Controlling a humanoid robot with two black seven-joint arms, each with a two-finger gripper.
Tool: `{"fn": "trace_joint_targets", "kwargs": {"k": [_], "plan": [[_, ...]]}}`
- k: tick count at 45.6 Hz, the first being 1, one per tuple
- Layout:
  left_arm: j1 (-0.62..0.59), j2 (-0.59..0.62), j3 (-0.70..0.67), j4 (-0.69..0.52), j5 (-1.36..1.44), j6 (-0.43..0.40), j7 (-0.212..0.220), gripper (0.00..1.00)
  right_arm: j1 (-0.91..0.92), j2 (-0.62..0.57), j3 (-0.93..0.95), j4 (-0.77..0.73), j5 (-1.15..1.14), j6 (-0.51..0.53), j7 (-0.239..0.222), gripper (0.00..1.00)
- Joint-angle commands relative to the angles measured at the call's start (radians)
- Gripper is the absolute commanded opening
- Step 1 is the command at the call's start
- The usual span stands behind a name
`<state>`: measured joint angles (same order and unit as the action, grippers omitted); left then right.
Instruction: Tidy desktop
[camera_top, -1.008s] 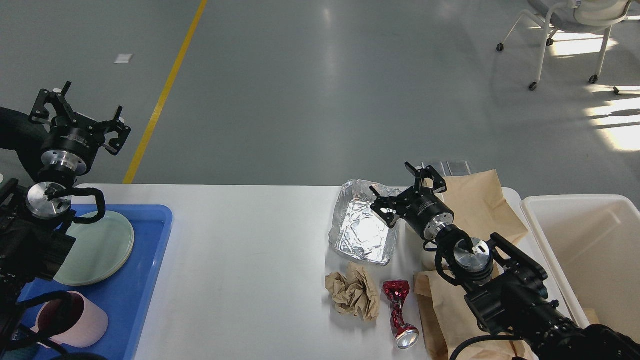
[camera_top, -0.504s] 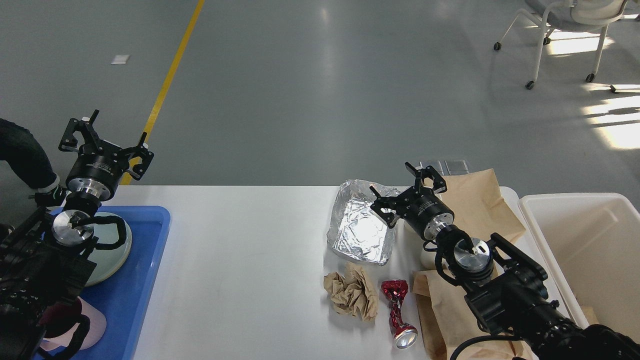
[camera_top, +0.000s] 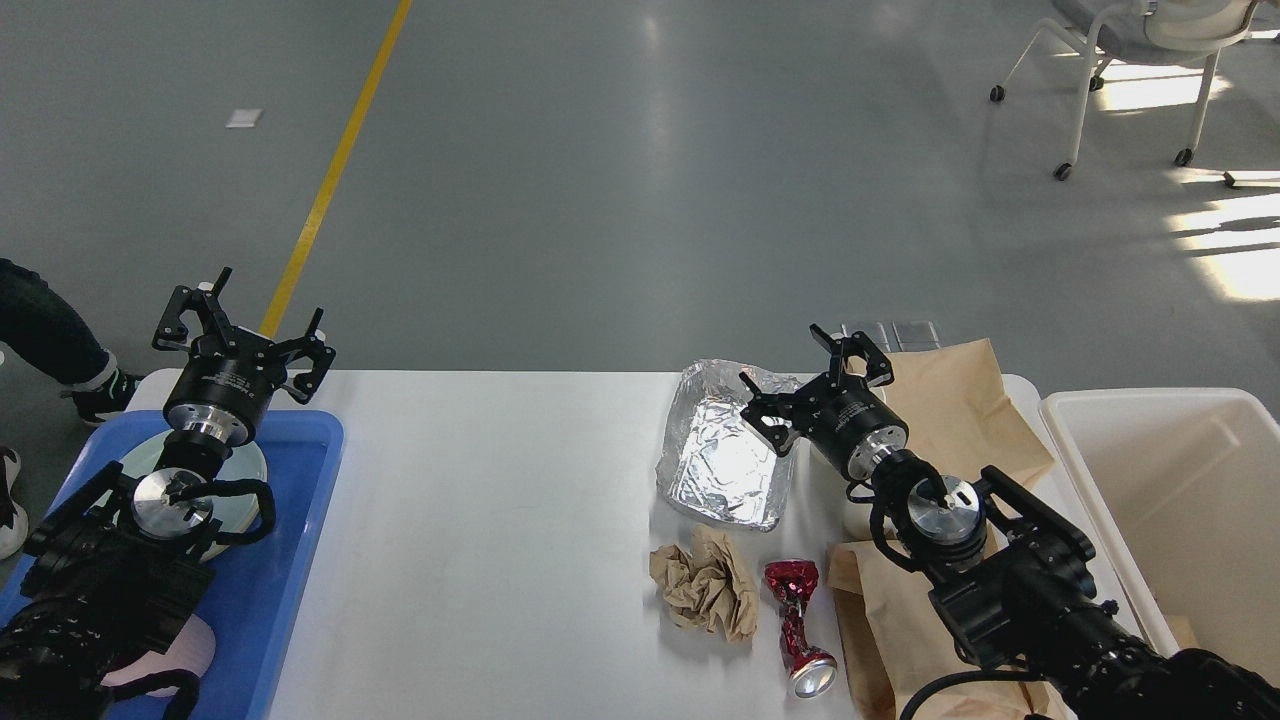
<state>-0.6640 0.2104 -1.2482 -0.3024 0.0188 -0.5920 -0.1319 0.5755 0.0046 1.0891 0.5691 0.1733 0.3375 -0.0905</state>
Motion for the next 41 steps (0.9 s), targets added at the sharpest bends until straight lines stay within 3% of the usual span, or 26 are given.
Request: {"fn": "trace_joint_targets", "kwargs": {"k": [1,41], "plan": [[0.001,-0.003,0.001,0.003,0.000,0.020,0.008,0.97,0.001,0.000,0.000,0.000,0.000,0.000,0.000,1.00],[0.027,-0.006,-0.007,0.000,-0.002,-0.040,-0.002,0.97,0.001,0.000,0.000,0.000,0.000,0.000,0.000,1.00]]}}
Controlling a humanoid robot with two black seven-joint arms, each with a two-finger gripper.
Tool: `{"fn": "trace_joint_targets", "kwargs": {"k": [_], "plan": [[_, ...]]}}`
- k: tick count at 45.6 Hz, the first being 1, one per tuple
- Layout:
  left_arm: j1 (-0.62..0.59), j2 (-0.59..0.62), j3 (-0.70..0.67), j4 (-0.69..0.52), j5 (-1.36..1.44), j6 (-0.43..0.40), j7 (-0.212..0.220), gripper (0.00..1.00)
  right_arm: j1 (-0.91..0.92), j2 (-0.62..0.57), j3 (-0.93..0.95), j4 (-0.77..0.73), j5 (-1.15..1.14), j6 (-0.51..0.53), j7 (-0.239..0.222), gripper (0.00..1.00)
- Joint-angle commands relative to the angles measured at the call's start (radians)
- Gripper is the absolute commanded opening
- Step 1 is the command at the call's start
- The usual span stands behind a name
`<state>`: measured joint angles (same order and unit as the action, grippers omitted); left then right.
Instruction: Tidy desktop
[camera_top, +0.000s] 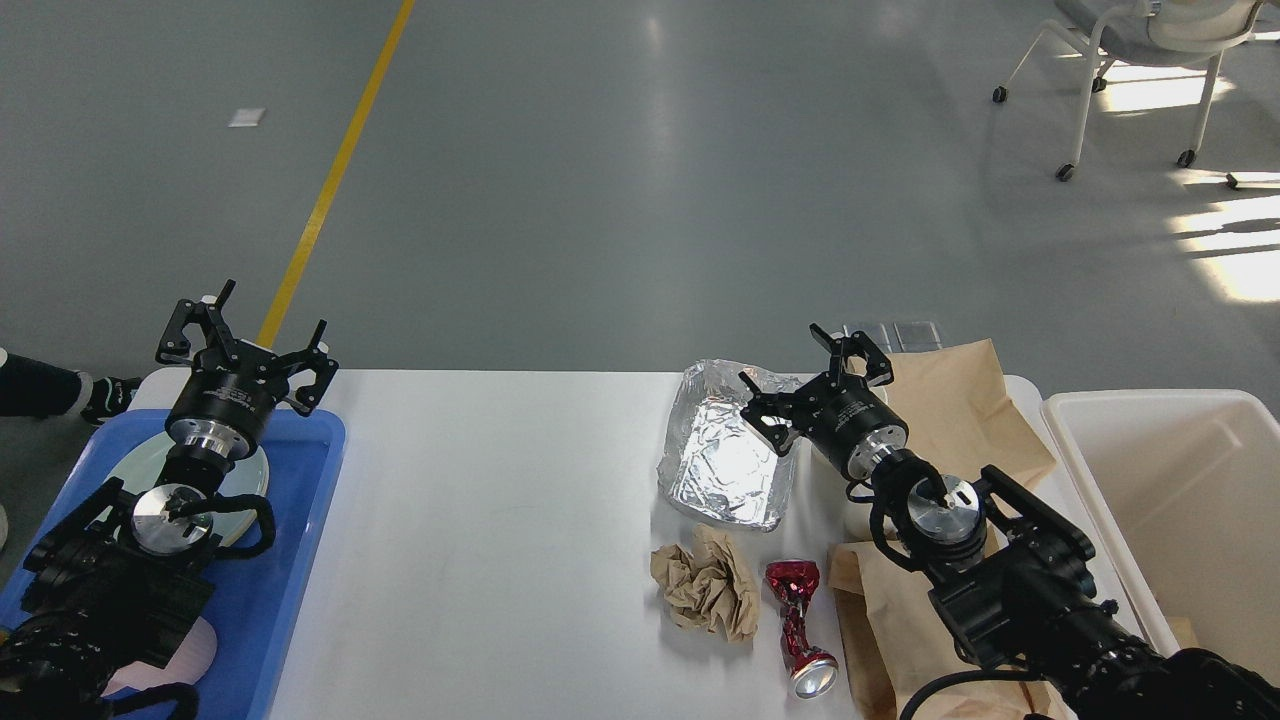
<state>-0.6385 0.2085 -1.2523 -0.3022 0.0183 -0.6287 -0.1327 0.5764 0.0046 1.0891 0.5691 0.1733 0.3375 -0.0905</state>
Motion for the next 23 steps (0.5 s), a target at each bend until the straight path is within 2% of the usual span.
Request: {"fn": "trace_joint_targets", "kwargs": {"k": [1,23], "plan": [[0.002,-0.004,-0.003,0.000,-0.001,-0.006,-0.001,0.97,0.000,0.000,0.000,0.000,0.000,0.000,0.000,1.00],[0.092,-0.001,0.002,-0.002,0.000,-0.207,-0.007,0.97,-0.001,0.000,0.000,0.000,0.000,0.000,0.000,1.00]]}}
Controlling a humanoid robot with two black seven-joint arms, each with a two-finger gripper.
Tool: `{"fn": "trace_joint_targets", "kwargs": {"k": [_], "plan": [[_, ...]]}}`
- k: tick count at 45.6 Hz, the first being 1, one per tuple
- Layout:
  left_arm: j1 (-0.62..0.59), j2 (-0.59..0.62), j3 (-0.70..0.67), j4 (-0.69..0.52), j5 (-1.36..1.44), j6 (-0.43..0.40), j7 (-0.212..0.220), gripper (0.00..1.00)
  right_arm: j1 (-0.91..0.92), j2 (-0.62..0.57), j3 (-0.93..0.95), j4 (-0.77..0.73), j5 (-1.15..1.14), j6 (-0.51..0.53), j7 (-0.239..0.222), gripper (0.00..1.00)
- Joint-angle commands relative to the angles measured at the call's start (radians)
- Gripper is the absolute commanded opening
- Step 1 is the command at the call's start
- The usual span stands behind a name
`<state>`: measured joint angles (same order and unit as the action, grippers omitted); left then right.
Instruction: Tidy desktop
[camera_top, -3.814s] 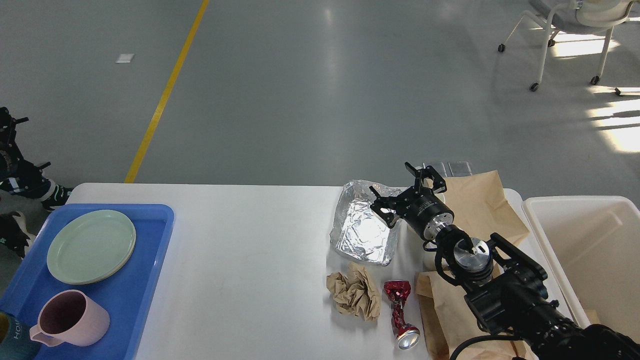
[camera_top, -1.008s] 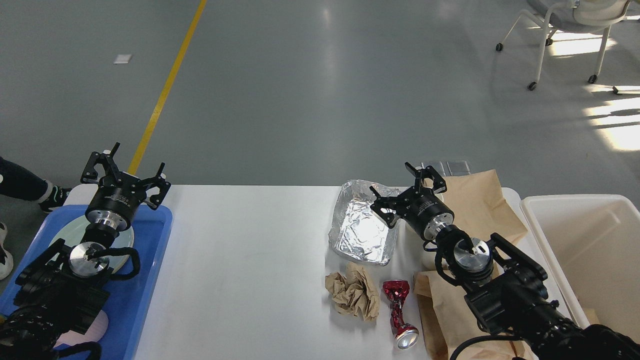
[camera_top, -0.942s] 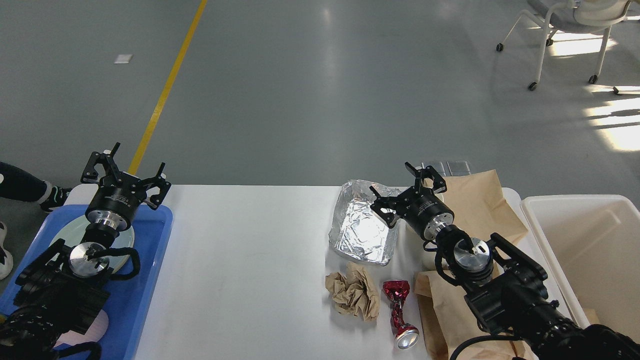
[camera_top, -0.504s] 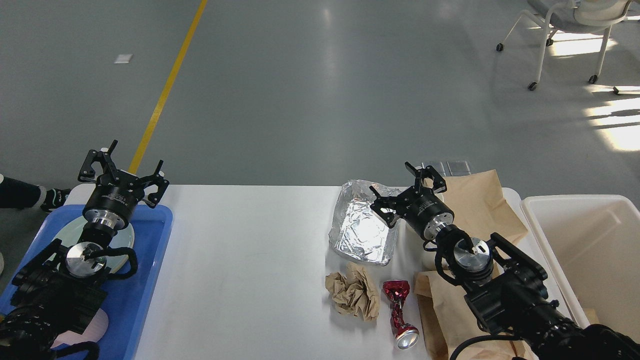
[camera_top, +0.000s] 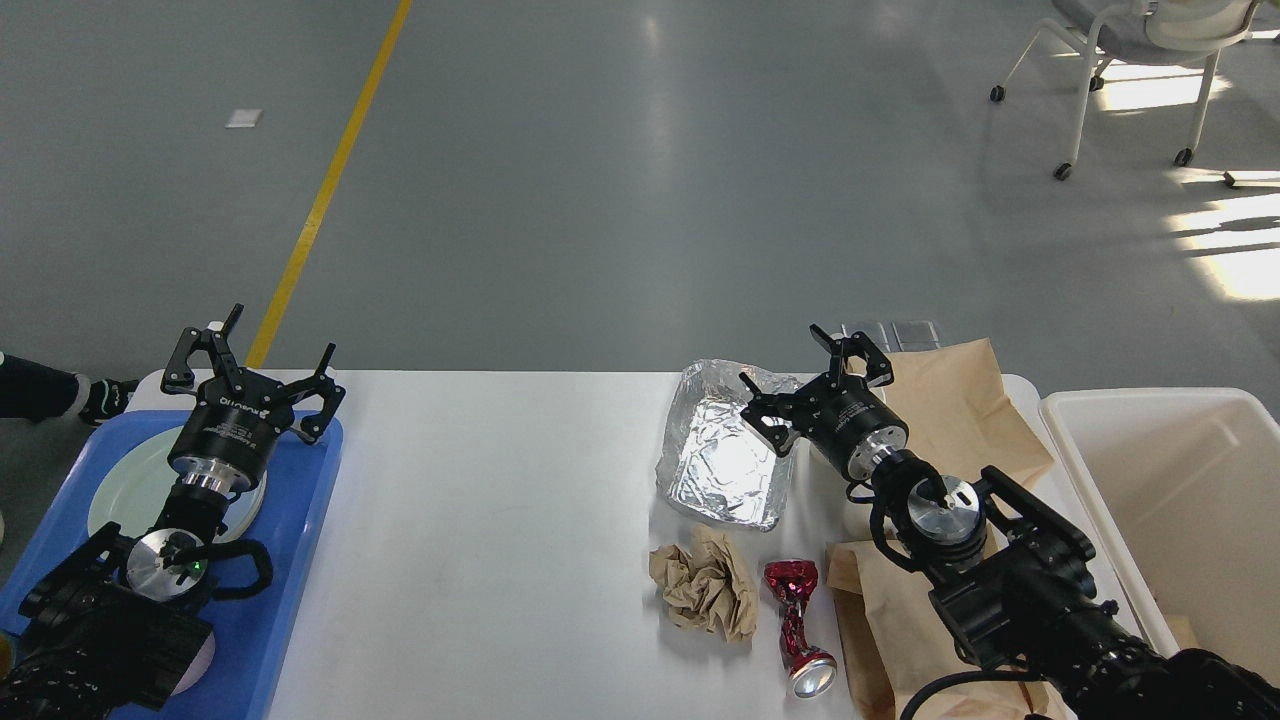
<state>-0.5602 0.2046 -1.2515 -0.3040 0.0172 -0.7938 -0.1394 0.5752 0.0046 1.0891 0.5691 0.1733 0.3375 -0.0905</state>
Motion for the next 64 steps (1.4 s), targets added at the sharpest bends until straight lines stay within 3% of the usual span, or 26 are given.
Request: {"fn": "trace_joint_targets", "kwargs": {"k": [1,64], "plan": [[0.016,0.003,0.000,0.000,0.001,-0.045,0.000,0.97,0.000,0.000,0.000,0.000,0.000,0.000,0.000,1.00],[0.025,0.003,-0.008,0.000,0.000,-0.058,-0.002,0.97,0.002,0.000,0.000,0.000,0.000,0.000,0.000,1.00]]}}
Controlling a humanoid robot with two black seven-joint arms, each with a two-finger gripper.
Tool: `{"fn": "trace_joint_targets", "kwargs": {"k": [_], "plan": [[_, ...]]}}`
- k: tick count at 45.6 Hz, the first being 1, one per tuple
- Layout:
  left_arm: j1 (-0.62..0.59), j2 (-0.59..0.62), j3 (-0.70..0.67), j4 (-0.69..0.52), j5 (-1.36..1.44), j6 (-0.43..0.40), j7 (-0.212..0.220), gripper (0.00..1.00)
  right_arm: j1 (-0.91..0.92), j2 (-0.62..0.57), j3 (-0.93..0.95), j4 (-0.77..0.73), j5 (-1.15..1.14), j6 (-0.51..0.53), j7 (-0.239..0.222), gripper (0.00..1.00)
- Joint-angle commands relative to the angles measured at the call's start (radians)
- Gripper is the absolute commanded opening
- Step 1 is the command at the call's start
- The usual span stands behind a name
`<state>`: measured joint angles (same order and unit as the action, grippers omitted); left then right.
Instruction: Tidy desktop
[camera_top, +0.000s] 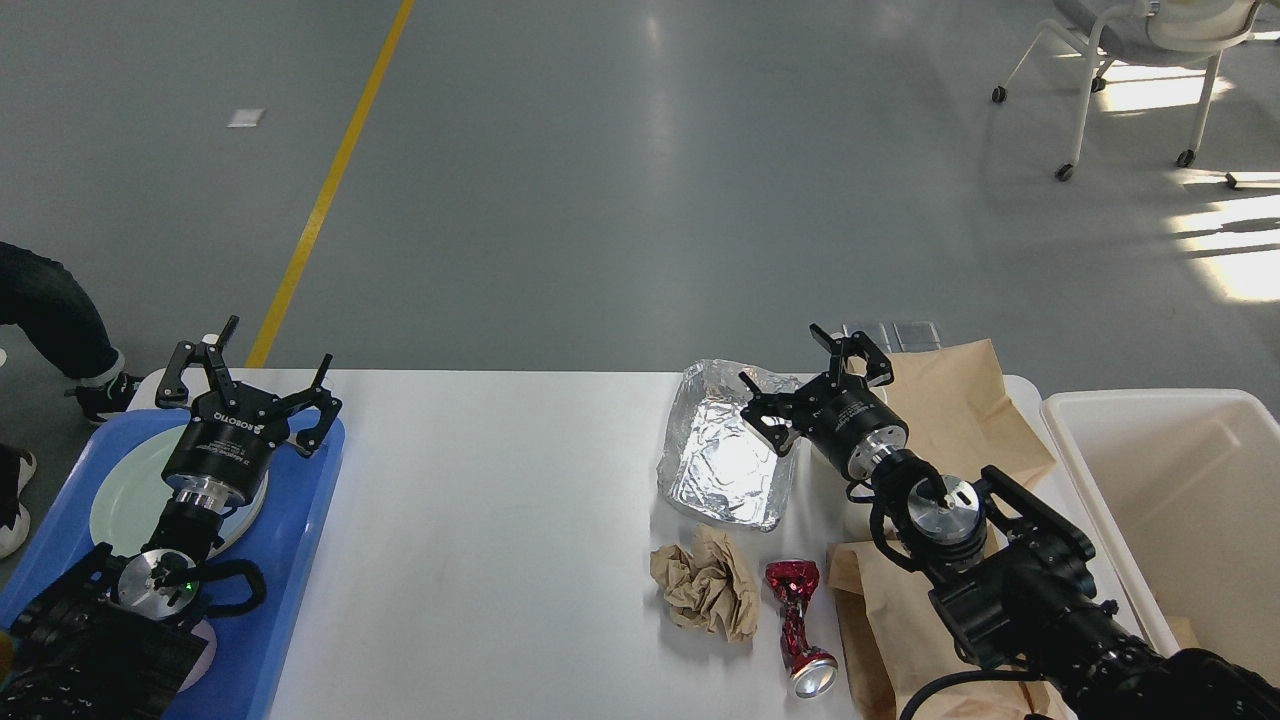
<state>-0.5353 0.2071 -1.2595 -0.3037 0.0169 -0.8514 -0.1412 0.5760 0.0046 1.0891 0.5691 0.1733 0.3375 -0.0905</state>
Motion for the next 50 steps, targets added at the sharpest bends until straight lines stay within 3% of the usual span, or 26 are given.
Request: {"fn": "trace_joint_targets", "kwargs": {"k": [1,50], "plan": [[0.000,0.000,0.000,0.000,0.000,0.000,0.000,0.97,-0.001,0.000,0.000,0.000,0.000,0.000,0.000,1.00],[0.000,0.000,0.000,0.000,0.000,0.000,0.000,0.97,0.019,-0.060,0.005,0.020,0.000,0.000,-0.008,1.00]]}}
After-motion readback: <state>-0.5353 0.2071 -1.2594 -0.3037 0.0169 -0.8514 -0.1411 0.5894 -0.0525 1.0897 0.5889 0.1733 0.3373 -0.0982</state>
